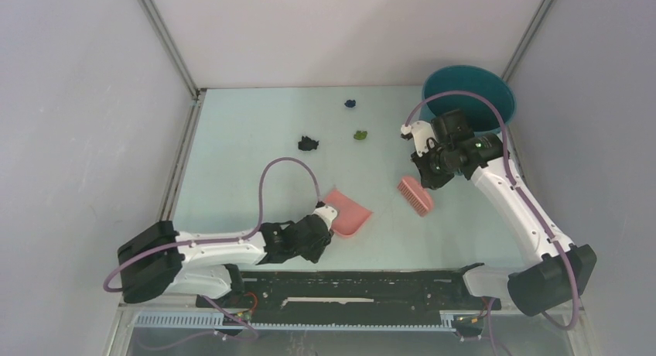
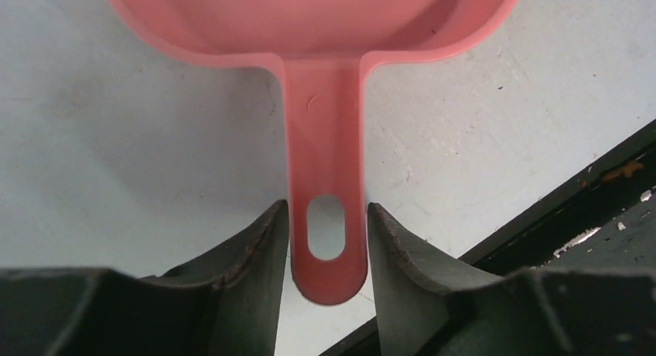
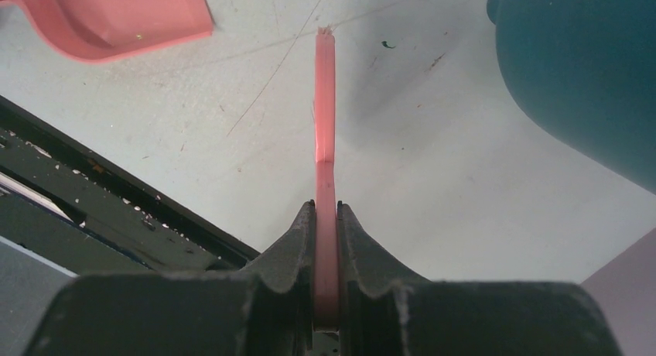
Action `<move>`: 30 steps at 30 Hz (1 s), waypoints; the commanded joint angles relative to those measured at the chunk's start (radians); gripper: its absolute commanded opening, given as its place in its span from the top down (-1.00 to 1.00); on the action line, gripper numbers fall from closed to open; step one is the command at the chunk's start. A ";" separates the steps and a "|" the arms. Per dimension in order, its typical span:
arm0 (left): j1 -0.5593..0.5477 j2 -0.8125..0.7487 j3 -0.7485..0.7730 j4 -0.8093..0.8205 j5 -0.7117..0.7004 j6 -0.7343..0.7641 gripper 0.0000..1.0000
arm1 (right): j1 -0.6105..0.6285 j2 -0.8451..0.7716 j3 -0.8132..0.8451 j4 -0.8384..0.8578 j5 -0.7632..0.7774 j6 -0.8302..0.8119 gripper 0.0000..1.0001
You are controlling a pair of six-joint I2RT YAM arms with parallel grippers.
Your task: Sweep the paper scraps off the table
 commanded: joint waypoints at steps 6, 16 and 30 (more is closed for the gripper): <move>-0.046 -0.266 -0.162 0.216 -0.184 -0.023 0.02 | -0.007 -0.031 -0.026 0.039 -0.027 0.004 1.00; -0.046 -0.179 -0.131 0.238 -0.135 0.022 0.05 | -0.014 -0.042 -0.032 0.035 -0.032 0.004 1.00; -0.049 -0.273 -0.085 0.167 -0.141 0.035 0.63 | -0.019 -0.065 -0.058 0.054 -0.038 0.000 1.00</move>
